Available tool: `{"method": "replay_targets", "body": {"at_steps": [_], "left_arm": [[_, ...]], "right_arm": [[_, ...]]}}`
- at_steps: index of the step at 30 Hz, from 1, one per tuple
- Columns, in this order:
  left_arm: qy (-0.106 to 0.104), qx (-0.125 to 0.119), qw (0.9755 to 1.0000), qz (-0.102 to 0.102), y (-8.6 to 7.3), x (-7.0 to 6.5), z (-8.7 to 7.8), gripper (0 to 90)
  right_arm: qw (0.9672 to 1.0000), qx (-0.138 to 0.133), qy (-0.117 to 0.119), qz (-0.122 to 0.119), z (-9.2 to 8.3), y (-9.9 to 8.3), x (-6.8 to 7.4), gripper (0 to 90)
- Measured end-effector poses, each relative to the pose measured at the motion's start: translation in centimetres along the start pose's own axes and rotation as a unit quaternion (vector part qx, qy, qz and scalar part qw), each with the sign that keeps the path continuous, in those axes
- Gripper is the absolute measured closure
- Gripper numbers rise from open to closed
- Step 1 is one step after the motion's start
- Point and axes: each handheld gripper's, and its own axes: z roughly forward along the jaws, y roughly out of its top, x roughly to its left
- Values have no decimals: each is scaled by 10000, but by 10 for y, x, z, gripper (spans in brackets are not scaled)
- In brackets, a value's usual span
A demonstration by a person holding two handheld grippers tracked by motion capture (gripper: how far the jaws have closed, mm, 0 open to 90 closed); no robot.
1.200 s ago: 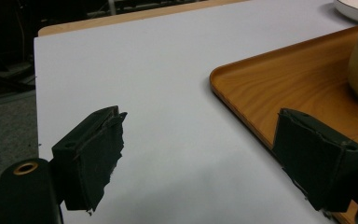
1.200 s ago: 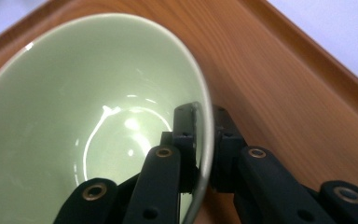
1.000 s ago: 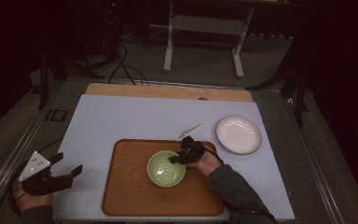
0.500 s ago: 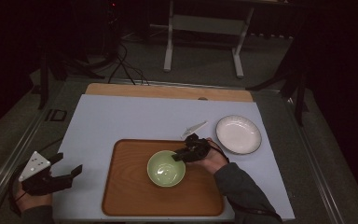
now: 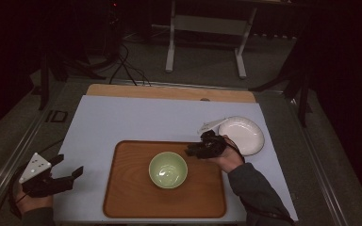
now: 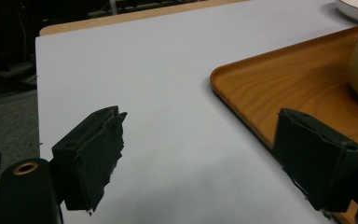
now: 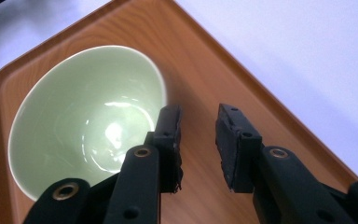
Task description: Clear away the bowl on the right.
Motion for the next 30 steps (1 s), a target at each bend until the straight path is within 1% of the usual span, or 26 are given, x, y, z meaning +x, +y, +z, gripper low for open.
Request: {"method": "replay_targets", "body": {"at_steps": [5, 7, 10, 14, 17, 18, 20, 22, 23, 25, 27, 28, 30], "left_arm": [[10, 1, 10000, 1, 0, 0, 0, 157], [12, 4, 10000, -4, 0, 0, 0, 157], [13, 6, 10000, 0, 0, 0, 0, 158], [21, 4, 10000, 1, 0, 0, 0, 158], [25, -9, 10000, -6, 0, 0, 0, 158], [26, -9, 10000, -9, 0, 0, 0, 157], [22, -7, 10000, -5, 0, 0, 0, 158], [19, -5, 10000, -1, 0, -1, 0, 158], [19, 5, 10000, 8, 0, -1, 0, 158], [21, 3, 10000, 9, 1, -1, 0, 157], [23, -9, 10000, 3, 1, -1, 0, 158], [23, -6, 10000, -1, 0, -1, 0, 158], [17, 10, 10000, 3, 0, -1, 0, 158]], "right_arm": [[9997, -133, -202, 82, -17, -12, -8, 682], [9994, -202, -233, 161, -23, -17, -11, 675], [9984, -368, -309, 294, -32, -26, -16, 649], [9964, -559, -472, 422, -41, -39, -21, 599], [9941, -653, -718, 479, -46, -50, -23, 557], [9927, -714, -813, 525, -48, -55, -24, 544], [9903, -879, -906, 586, -51, -63, -26, 535], [9864, -1049, -1088, 644, -56, -71, -27, 523], [9852, -1114, -1113, 680, -59, -75, -28, 517], [9836, -1241, -1143, 632, -63, -81, -28, 504], [9838, -1266, -1130, 581, -67, -87, -28, 496], [9833, -1268, -1175, 560, -69, -91, -29, 493], [9825, -1322, -1169, 601, -72, -100, -31, 489]]}}
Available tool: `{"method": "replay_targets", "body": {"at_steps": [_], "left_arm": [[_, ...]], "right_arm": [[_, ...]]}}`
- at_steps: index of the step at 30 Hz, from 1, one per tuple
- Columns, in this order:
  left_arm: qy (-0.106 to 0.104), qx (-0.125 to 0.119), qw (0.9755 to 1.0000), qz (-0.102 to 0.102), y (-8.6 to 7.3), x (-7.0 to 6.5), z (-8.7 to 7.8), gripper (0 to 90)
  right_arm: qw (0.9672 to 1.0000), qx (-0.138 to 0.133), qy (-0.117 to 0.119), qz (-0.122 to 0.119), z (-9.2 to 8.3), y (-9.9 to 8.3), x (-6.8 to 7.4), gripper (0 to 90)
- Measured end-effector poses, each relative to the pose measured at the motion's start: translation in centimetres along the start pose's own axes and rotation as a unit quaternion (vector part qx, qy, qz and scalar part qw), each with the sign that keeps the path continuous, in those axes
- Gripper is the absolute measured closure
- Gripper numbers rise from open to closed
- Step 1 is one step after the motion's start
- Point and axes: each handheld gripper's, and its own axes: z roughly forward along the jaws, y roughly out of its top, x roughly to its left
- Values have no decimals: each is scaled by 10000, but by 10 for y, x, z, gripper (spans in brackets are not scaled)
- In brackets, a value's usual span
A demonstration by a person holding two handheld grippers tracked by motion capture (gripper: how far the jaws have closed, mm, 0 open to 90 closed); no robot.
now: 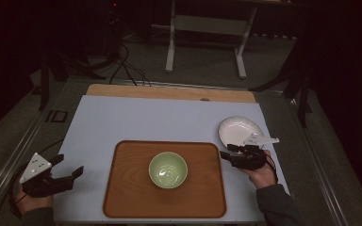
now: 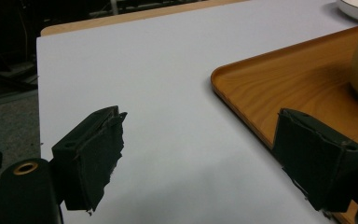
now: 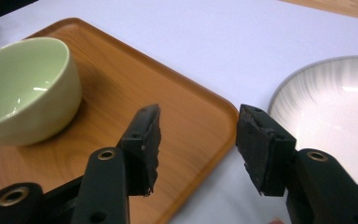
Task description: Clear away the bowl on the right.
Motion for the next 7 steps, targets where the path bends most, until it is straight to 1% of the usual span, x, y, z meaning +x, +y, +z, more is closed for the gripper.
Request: {"method": "replay_targets", "body": {"at_steps": [3, 7], "left_arm": [[-7, 2, 10000, 14, 0, 0, 1, 157], [-17, 18, 10000, 10, 1, -1, 2, 157]], "right_arm": [[10000, -24, -9, 73, -5, -8, -6, 486], [9998, -84, -23, 167, -10, -13, -11, 482]]}}
